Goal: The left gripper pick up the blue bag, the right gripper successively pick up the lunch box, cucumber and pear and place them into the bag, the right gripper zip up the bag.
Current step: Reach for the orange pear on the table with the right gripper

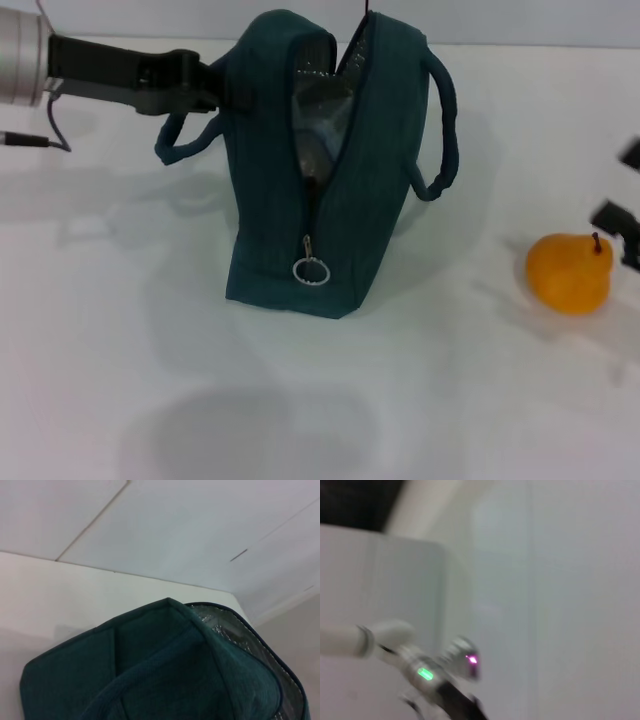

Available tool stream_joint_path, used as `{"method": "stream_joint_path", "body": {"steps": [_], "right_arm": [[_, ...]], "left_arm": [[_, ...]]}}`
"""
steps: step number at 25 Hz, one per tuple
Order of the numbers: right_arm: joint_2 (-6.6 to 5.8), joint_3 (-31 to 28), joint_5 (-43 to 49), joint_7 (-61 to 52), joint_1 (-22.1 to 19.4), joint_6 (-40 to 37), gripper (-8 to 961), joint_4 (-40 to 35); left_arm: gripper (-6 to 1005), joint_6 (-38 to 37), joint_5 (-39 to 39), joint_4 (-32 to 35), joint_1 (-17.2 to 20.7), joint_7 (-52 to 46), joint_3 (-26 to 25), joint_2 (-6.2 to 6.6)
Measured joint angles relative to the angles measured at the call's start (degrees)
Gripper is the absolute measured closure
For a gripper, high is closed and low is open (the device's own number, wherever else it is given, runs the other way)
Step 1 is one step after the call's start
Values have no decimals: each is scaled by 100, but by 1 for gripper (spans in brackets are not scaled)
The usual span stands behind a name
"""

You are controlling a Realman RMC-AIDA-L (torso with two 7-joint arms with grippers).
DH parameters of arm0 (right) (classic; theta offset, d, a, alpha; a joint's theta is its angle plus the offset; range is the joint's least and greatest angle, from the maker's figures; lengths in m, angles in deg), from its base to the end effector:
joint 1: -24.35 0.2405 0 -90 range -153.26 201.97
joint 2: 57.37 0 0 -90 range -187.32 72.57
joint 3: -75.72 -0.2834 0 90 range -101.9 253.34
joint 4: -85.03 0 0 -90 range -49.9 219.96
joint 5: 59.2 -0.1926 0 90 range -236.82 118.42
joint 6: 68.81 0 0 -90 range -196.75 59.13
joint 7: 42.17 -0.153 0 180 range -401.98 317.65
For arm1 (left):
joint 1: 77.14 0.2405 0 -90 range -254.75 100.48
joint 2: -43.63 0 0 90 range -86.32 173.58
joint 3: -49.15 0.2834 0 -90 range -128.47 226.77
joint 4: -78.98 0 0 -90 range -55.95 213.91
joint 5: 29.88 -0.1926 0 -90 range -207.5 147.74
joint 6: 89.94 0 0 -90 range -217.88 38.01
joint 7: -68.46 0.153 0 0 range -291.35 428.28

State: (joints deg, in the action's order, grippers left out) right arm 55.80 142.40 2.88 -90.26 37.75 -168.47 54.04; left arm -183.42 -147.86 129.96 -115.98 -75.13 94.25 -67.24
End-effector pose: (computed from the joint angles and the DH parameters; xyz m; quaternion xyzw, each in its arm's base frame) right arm 0.2809 0.2594 0.0278 -0.8571 0.0413 0.4475 0.2518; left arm -0.2204 0.3882 0.0535 -0.8209 -0.5373 -0.1849 0.0577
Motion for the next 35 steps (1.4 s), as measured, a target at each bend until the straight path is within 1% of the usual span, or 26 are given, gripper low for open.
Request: {"method": "stream_joint_path", "body": {"steps": [1,2,3,6,8,11,19,28,35], "right_arm": [[33,-35,2,210,-195,112,296,43],[93,-78,3,582,-390,275,300,172],[93,-78,3,582,-390,275,304,172],[111,-106,-16,960,-447,403,315,551],[110,-139,-51,1258,-418,534,318,859],[133,-179,-58,1447,-387,740,327,934],[181,-154,-57,1588,-88,1402,375,1096],[196,-126,-21,1585,133,1631,428,1298],[207,42,-13,1576,245,1805,460,1330]], "left_arm": [[947,0,16,0,25,19,-21,1],[947,0,26,0,32,30,-37,2],[947,1,29,0,32,35,-58,2],[947,-2,47,0,47,41,-77,-3],[947,-4,48,0,56,42,-78,-6],[947,-2,51,-6,60,45,-80,-15],[947,1,56,-9,86,51,-81,-32],[947,-3,61,-9,123,51,-133,-40],[947,-4,65,-10,123,51,-133,-40]]}}
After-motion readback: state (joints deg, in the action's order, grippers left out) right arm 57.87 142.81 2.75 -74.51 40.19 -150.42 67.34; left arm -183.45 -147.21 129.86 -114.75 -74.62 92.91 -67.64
